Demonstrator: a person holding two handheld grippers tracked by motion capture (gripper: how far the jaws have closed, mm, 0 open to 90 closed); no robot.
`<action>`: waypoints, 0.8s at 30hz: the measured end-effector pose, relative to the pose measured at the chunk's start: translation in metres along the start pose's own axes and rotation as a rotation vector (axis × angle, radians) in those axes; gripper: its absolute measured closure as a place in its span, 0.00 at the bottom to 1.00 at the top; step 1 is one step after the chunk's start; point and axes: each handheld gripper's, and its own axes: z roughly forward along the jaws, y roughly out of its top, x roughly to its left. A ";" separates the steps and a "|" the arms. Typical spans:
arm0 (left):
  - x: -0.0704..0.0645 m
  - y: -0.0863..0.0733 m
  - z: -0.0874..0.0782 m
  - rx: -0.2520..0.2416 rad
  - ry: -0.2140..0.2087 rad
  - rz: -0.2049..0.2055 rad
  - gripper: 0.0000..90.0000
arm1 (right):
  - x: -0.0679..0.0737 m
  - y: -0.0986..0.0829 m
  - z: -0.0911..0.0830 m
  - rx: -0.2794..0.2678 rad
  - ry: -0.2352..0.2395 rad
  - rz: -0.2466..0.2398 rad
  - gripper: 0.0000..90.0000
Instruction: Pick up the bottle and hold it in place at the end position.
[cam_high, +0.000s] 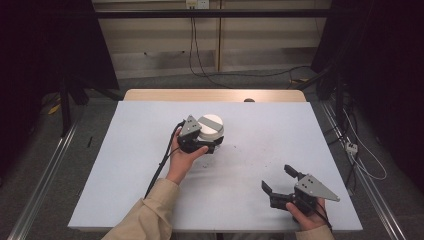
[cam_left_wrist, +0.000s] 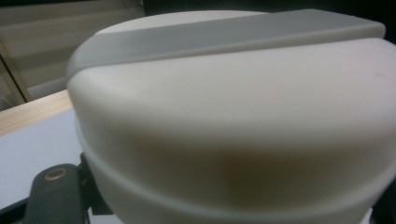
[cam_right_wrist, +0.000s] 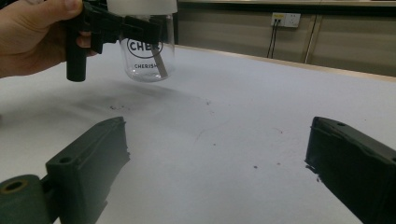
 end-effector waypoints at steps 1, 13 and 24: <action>0.000 0.000 0.001 0.003 -0.001 0.004 0.20 | 0.000 0.000 0.000 -0.001 0.001 0.000 0.06; 0.000 -0.004 0.010 0.015 -0.002 0.013 0.20 | 0.000 0.000 0.000 0.002 0.005 -0.001 0.06; 0.002 -0.010 0.016 0.024 0.008 0.014 0.20 | 0.000 -0.001 0.001 0.004 0.006 -0.004 0.06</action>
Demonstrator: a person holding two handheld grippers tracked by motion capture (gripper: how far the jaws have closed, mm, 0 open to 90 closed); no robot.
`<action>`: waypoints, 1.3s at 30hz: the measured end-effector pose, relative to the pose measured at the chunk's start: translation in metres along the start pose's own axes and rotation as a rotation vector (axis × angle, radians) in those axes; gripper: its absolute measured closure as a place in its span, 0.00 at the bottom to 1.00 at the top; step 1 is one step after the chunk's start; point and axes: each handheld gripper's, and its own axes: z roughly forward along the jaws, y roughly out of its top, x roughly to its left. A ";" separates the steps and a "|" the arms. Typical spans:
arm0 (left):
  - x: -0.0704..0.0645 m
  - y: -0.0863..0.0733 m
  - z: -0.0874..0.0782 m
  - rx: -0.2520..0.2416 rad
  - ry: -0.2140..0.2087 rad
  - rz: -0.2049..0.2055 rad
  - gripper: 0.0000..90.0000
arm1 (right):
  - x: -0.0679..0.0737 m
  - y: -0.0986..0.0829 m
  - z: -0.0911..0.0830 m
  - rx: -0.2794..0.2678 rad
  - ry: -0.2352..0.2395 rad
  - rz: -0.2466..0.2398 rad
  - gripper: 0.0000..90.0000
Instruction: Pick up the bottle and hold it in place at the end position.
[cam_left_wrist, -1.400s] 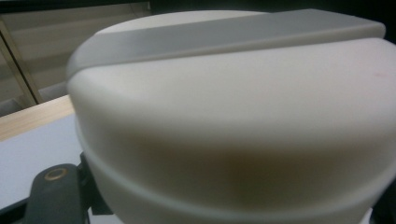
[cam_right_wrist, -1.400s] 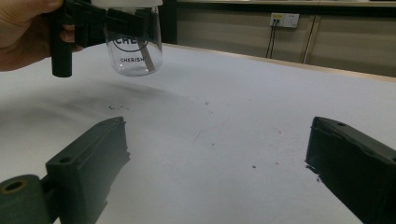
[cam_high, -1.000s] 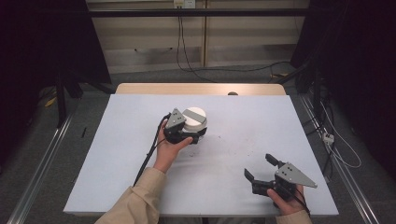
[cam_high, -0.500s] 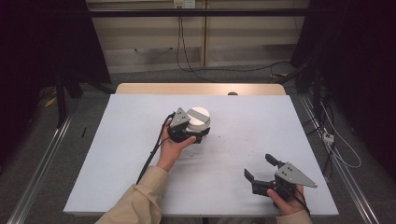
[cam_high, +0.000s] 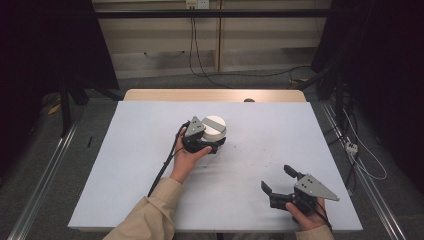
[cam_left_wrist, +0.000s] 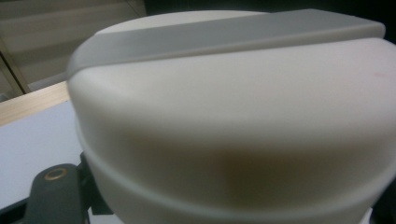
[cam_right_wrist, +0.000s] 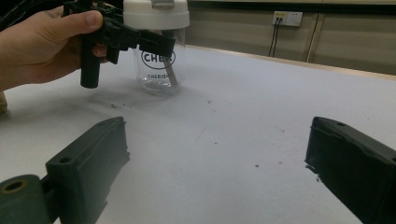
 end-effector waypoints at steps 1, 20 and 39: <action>0.000 0.000 0.000 0.003 0.002 0.006 0.20 | 0.000 0.000 0.000 0.000 0.000 0.000 0.06; -0.001 -0.006 0.005 0.015 0.004 0.035 0.20 | 0.000 0.000 0.000 0.005 0.002 0.002 0.06; -0.002 -0.012 0.001 -0.011 0.007 0.025 0.20 | 0.003 0.006 0.013 0.015 0.015 -0.022 0.07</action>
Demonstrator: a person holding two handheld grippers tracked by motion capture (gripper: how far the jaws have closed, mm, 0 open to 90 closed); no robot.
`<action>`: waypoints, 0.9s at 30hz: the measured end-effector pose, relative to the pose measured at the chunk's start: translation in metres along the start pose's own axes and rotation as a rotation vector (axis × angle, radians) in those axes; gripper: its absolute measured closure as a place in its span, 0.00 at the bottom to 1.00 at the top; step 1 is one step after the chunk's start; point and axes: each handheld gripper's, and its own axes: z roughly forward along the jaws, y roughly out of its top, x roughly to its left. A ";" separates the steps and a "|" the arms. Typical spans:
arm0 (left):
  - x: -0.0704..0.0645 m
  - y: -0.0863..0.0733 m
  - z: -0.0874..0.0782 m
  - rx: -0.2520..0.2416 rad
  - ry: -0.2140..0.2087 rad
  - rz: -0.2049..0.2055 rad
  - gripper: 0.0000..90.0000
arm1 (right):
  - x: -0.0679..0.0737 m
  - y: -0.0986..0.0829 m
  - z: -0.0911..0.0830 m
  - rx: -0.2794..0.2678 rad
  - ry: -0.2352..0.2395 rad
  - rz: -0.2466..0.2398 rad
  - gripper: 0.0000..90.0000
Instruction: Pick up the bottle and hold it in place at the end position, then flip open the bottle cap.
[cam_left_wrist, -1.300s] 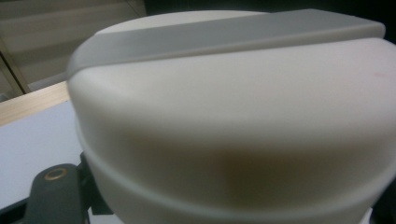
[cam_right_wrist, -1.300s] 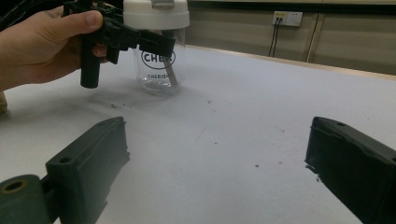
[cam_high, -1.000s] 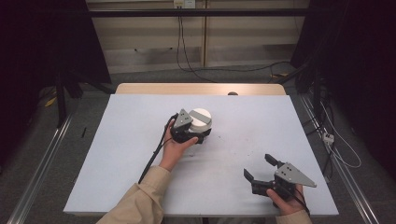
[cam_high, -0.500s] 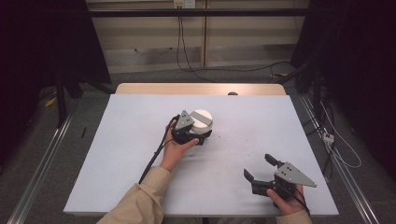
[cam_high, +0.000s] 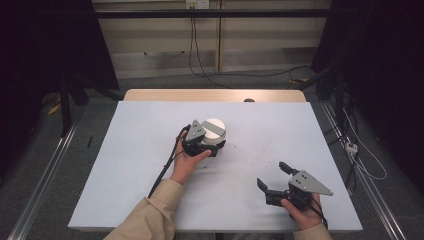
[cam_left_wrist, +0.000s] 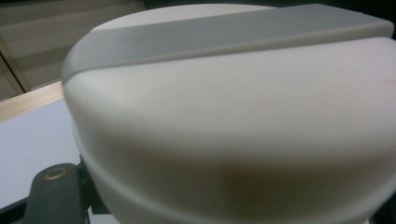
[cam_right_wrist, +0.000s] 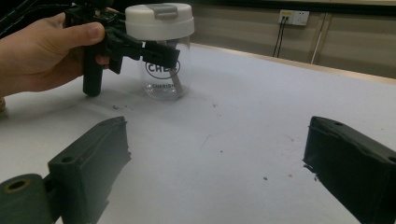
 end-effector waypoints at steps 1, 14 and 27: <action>0.000 0.000 0.000 0.000 -0.003 0.001 0.20 | 0.000 0.000 0.001 0.000 -0.002 0.001 0.07; 0.000 0.000 0.000 0.009 -0.004 -0.005 0.20 | -0.002 0.006 0.018 0.032 0.010 0.016 0.06; 0.000 -0.001 0.000 0.006 0.003 -0.018 0.20 | -0.002 0.015 0.044 0.059 0.034 0.015 0.08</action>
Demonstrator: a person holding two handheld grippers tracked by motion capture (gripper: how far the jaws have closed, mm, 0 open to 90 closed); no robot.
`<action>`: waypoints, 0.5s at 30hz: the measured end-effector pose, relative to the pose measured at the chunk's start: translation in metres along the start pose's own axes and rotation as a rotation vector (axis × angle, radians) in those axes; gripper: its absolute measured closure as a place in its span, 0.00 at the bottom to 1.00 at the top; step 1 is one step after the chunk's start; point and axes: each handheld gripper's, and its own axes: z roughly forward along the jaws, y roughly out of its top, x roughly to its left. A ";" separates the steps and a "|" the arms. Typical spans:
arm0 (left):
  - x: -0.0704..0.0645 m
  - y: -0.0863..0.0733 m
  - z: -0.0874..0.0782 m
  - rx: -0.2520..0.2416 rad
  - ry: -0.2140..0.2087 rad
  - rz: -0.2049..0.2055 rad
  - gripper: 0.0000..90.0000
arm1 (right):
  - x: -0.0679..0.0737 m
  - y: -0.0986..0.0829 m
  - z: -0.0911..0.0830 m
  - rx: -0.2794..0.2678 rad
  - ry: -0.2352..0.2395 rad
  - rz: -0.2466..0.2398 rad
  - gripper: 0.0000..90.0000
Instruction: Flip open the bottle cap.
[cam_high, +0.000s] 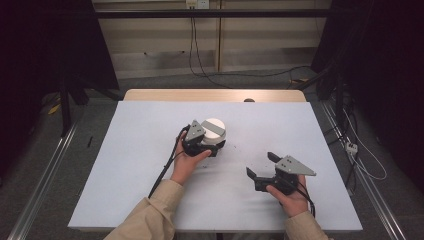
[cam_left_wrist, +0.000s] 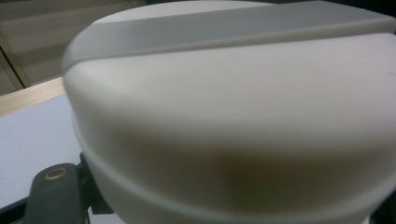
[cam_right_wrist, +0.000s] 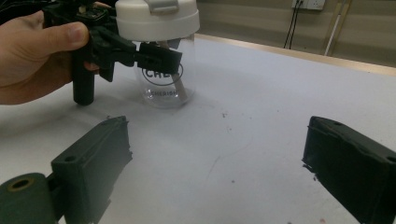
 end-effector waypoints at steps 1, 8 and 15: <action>0.000 0.000 0.000 0.001 0.000 -0.001 0.20 | 0.000 0.002 0.002 -0.001 -0.005 0.002 0.08; 0.001 0.000 0.000 0.007 0.000 0.007 0.20 | 0.001 0.012 0.014 -0.010 -0.024 -0.001 0.08; 0.001 0.000 -0.001 0.010 0.009 0.015 0.20 | 0.002 0.019 0.025 -0.008 -0.020 -0.009 0.08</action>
